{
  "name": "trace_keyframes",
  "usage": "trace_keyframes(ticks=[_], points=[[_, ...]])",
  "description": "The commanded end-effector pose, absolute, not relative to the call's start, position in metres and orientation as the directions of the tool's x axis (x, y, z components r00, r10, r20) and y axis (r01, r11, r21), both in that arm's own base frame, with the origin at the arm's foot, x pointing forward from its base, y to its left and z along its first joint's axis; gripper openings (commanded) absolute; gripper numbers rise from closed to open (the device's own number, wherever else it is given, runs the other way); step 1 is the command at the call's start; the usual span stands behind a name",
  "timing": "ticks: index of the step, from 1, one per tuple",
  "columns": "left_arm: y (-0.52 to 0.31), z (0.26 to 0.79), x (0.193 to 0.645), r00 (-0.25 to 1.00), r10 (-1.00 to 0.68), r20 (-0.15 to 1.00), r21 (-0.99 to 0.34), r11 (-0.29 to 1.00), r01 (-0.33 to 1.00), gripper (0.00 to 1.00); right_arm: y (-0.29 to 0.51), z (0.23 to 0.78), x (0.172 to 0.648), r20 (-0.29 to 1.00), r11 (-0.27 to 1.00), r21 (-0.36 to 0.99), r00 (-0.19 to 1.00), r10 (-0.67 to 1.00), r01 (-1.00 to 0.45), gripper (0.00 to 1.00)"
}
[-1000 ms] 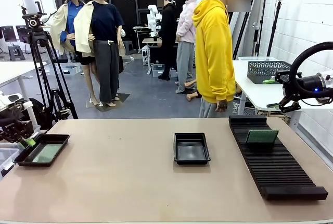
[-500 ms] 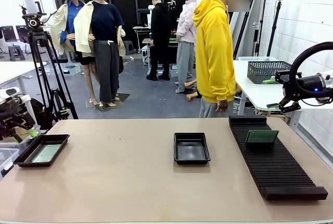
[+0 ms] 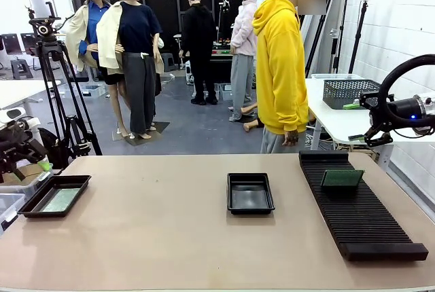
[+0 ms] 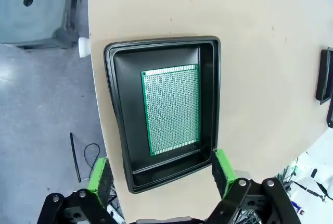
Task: Inspect and transfer BCBs to ESD trays.
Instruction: Pick up the ESD tray and place it on the left side of the table, then pick up the Blank PCB from the PCB Rack and place it in the right ESD tray.
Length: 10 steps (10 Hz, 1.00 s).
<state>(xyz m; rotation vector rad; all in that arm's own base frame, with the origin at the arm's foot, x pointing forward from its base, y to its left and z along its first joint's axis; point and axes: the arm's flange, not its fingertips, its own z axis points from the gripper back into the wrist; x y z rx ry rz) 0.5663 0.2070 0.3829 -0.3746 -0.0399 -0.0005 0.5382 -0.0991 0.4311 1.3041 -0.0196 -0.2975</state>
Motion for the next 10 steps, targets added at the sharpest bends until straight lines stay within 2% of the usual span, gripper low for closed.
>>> trace_keyframes(ticks=[1,10], points=[[0.2096,0.3823,0.569,0.999,0.006,0.042,-0.365,0.931,0.01,1.0,-0.0974,0.4303,0.536,-0.148,0.246,0.947,0.961,-0.232,0.205,1.0],[0.2096,0.3823,0.569,0.999,0.006,0.042,-0.365,0.931,0.01,1.0,-0.0974,0.4303,0.536,-0.148,0.246,0.947,0.961,-0.232,0.205,1.0]])
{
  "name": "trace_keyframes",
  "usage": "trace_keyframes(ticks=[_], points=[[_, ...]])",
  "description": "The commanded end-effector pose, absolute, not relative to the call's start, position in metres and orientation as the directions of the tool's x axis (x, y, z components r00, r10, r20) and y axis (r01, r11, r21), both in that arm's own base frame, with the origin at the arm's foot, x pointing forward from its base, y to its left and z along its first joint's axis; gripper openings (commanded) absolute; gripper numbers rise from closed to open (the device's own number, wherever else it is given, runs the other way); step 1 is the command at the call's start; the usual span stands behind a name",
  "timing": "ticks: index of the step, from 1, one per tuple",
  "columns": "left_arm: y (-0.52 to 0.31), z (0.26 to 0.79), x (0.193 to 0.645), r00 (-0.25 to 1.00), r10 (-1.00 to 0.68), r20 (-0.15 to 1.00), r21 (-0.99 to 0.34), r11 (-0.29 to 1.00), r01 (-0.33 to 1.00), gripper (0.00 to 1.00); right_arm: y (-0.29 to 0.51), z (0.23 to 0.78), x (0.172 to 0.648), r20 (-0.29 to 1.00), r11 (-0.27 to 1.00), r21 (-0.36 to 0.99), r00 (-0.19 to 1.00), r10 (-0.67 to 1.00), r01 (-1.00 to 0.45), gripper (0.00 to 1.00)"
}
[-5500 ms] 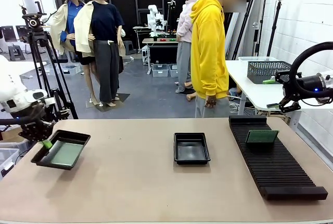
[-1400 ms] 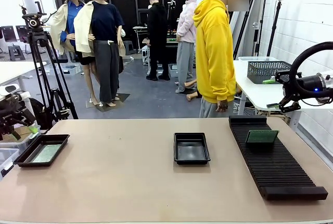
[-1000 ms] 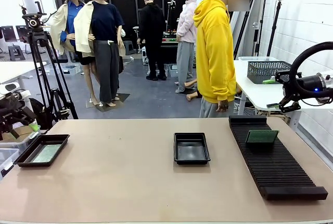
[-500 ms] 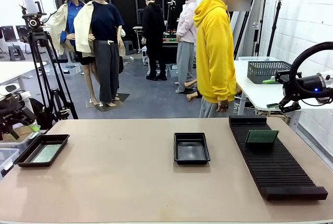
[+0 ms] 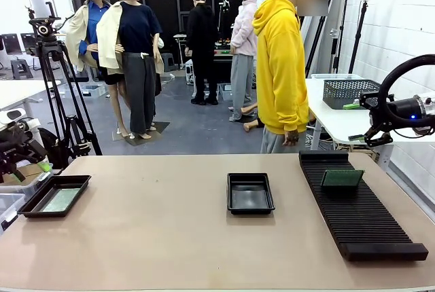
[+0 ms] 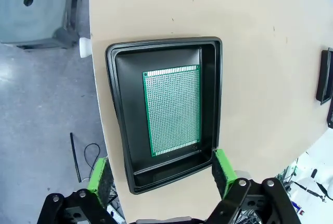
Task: Inspect and transfer BCBs to ESD trays.
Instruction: Pick up the Blank PCB from the PCB Rack and place it in the right ESD tray.
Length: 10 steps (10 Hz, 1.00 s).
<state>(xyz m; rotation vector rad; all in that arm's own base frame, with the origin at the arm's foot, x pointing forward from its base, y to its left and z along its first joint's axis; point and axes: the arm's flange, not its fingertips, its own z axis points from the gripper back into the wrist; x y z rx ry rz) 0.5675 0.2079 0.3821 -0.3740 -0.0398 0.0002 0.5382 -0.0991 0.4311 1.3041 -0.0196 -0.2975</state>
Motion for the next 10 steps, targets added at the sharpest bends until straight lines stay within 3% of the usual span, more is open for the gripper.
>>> trace_keyframes(ticks=[1,2,5,7,10], points=[[0.21,0.382,0.569,0.999,0.006,0.042,-0.365,0.931,0.01,1.0,-0.097,0.43,0.536,-0.148,0.246,0.947,0.961,-0.232,0.205,1.0],[0.208,0.382,0.567,0.999,0.008,0.039,-0.365,0.931,0.007,1.0,-0.097,0.43,0.536,-0.148,0.246,0.947,0.961,-0.232,0.205,1.0],[0.216,0.408,0.53,0.969,-0.106,0.221,-0.549,0.808,0.213,1.0,-0.097,0.43,0.536,-0.148,0.246,0.947,0.961,-0.232,0.205,1.0],[0.233,0.427,0.504,0.949,-0.077,0.305,-0.602,0.757,0.255,1.0,-0.097,0.43,0.536,-0.148,0.246,0.947,0.961,-0.232,0.205,1.0],[0.257,0.448,0.484,0.91,-0.067,0.409,-0.771,0.509,0.384,1.0,-0.097,0.43,0.536,-0.148,0.246,0.947,0.961,-0.232,0.205,1.0]])
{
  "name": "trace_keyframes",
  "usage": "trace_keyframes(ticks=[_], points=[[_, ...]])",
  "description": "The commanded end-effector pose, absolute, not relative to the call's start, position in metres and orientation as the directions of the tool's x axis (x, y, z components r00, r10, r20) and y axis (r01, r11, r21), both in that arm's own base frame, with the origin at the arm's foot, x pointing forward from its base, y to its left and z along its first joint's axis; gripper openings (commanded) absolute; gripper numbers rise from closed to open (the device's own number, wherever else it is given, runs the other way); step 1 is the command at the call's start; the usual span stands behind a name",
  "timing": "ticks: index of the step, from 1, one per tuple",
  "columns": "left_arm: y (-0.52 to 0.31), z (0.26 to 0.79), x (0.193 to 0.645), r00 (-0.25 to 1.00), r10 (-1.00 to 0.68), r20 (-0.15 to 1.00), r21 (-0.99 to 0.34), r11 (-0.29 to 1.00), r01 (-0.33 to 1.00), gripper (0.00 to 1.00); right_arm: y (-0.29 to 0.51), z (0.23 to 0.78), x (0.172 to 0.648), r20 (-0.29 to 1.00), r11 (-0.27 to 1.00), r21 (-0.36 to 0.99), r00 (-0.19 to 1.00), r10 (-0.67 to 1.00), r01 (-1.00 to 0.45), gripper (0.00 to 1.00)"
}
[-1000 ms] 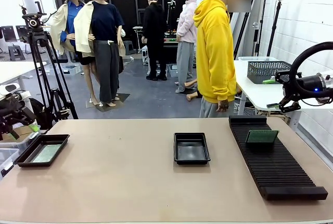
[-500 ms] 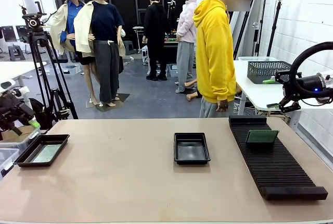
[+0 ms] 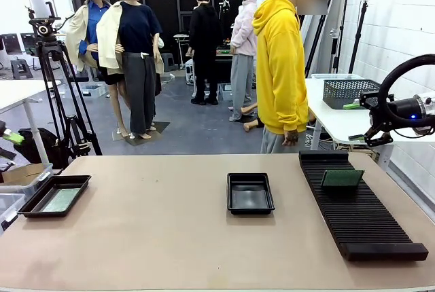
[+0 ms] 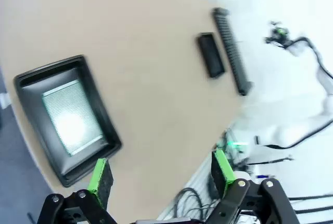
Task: Inspect and transfer BCBs to ESD trays.
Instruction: Pick up the Blank PCB from the PCB Rack and place it in the right ESD tray.
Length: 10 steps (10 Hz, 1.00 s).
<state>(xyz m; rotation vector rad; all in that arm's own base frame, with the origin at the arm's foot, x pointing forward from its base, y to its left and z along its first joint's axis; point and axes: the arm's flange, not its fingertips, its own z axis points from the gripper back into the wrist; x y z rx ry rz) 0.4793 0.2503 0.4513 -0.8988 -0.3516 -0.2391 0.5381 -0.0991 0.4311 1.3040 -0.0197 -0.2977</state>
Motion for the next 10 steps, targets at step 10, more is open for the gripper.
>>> trace_keyframes(ticks=[10], points=[[0.312,0.434,0.513,0.974,0.073,0.215,-0.942,0.279,0.187,1.0,-0.097,0.43,0.536,-0.148,0.246,0.947,0.961,-0.232,0.205,1.0]])
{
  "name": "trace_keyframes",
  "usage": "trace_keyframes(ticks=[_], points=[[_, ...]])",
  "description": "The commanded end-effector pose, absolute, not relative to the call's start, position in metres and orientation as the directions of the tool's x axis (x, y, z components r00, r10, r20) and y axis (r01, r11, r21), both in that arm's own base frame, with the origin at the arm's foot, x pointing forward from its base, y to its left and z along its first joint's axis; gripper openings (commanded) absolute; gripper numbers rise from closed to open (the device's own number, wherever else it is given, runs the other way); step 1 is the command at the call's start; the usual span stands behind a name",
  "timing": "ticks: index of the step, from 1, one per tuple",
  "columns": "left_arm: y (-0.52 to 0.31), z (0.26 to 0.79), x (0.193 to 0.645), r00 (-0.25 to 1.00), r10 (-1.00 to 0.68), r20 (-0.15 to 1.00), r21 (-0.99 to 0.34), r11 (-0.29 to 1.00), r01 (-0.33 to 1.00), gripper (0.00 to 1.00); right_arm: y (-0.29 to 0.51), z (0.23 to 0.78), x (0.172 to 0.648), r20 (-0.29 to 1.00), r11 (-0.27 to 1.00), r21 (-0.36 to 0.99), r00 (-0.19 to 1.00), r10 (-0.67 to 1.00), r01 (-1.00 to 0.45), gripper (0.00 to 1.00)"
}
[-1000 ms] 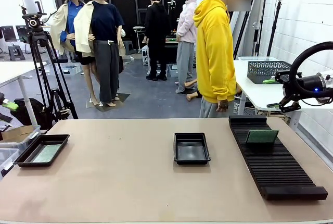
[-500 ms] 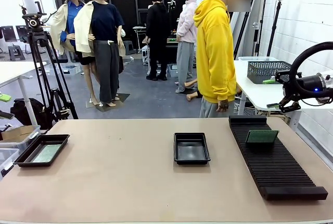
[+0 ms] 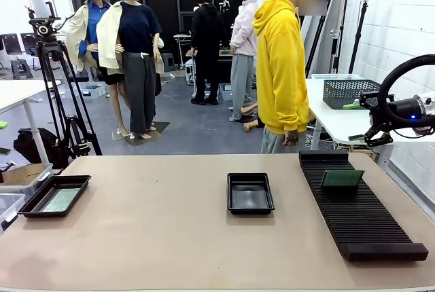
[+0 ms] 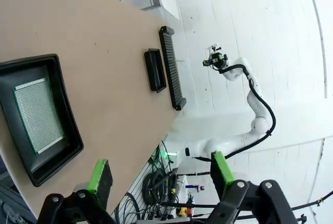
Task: Inspect and transfer BCBs to ESD trays.
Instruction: Pick up the Blank PCB from the PCB Rack and place it in the right ESD tray.
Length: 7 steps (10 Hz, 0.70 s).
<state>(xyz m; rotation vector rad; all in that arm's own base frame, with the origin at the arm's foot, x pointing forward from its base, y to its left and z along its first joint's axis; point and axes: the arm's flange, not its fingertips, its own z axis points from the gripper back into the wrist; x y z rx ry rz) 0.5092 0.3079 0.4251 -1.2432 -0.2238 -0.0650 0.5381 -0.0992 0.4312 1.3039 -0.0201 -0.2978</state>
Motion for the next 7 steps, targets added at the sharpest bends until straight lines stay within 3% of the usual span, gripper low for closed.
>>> trace_keyframes(ticks=[1,7], points=[[0.312,0.4343,0.5138,0.974,0.064,0.217,-0.944,0.268,0.193,1.0,-0.0974,0.4303,0.536,-0.148,0.246,0.947,0.961,-0.232,0.205,1.0],[0.311,0.426,0.5098,0.975,0.074,0.21,-0.935,0.307,0.178,1.0,-0.0974,0.4303,0.536,-0.148,0.246,0.947,0.961,-0.232,0.205,1.0]])
